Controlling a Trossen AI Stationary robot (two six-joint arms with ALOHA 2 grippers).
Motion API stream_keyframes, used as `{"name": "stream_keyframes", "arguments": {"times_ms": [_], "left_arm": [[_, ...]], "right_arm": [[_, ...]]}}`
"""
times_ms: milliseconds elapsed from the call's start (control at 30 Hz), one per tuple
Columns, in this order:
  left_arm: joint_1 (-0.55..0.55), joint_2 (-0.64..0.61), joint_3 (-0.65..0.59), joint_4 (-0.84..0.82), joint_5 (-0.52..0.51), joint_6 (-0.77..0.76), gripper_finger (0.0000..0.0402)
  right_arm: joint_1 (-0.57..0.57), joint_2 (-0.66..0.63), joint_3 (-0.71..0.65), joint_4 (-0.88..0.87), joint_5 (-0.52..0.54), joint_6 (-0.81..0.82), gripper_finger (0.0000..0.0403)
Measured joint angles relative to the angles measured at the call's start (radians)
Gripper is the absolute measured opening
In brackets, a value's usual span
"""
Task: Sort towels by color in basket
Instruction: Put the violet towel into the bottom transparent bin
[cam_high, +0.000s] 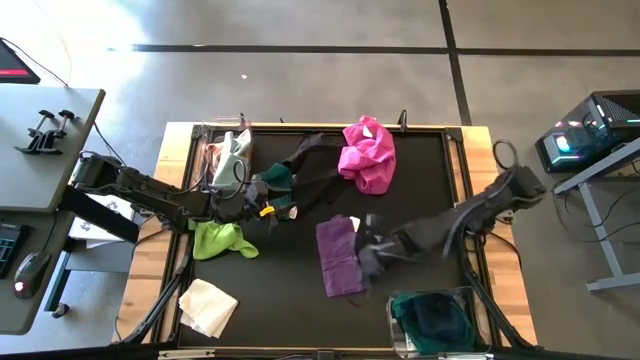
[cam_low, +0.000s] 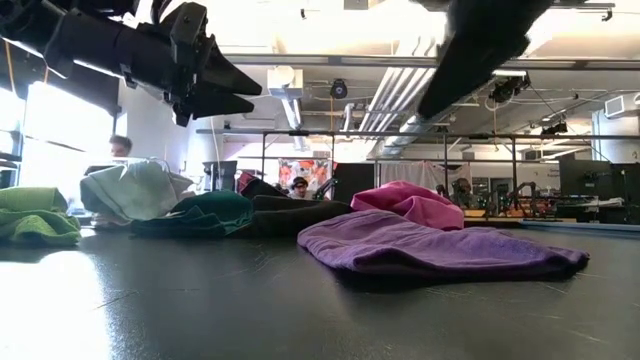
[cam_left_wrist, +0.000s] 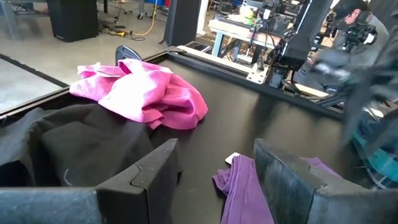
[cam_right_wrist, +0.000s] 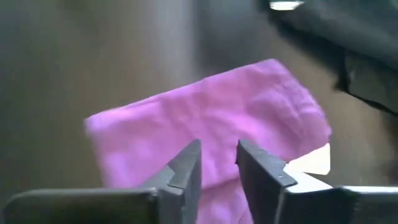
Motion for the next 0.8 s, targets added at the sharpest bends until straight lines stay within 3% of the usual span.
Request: {"name": "stream_keyframes", "arguments": {"times_ms": [267, 433, 600, 800], "left_arm": [[0.000, 0.000, 0.000, -0.018, 0.000, 0.000, 0.0195], [0.000, 0.000, 0.000, -0.032, 0.000, -0.005, 0.0195], [-0.001, 0.000, 0.000, -0.038, 0.000, -0.006, 0.0195], [-0.002, 0.000, 0.000, -0.049, 0.000, -0.008, 0.0195]], "right_arm": [[-0.126, 0.184, 0.000, 0.124, -0.056, -0.124, 0.0232], [-0.151, 0.311, 0.001, 0.150, -0.051, -0.175, 0.0259], [-0.172, 0.357, -0.003, 0.245, -0.173, -0.247, 0.0226], [-0.224, 0.344, -0.102, 0.361, -0.266, -0.277, 0.0114]]}}
